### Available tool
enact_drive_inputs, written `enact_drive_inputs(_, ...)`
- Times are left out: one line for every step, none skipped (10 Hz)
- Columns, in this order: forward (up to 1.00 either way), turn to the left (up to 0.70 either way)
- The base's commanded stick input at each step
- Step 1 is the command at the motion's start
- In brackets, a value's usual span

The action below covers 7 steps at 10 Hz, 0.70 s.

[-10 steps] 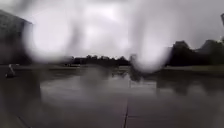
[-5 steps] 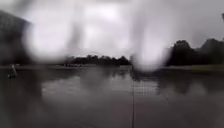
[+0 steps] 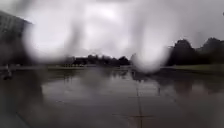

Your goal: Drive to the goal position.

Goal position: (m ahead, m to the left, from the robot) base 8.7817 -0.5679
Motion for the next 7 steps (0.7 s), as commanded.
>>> enact_drive_inputs(0.70, 0.00)
enact_drive_inputs(0.70, 0.00)
enact_drive_inputs(0.70, 0.00)
enact_drive_inputs(0.70, 0.00)
enact_drive_inputs(0.70, 0.00)
enact_drive_inputs(0.70, 0.00)
enact_drive_inputs(0.70, 0.00)
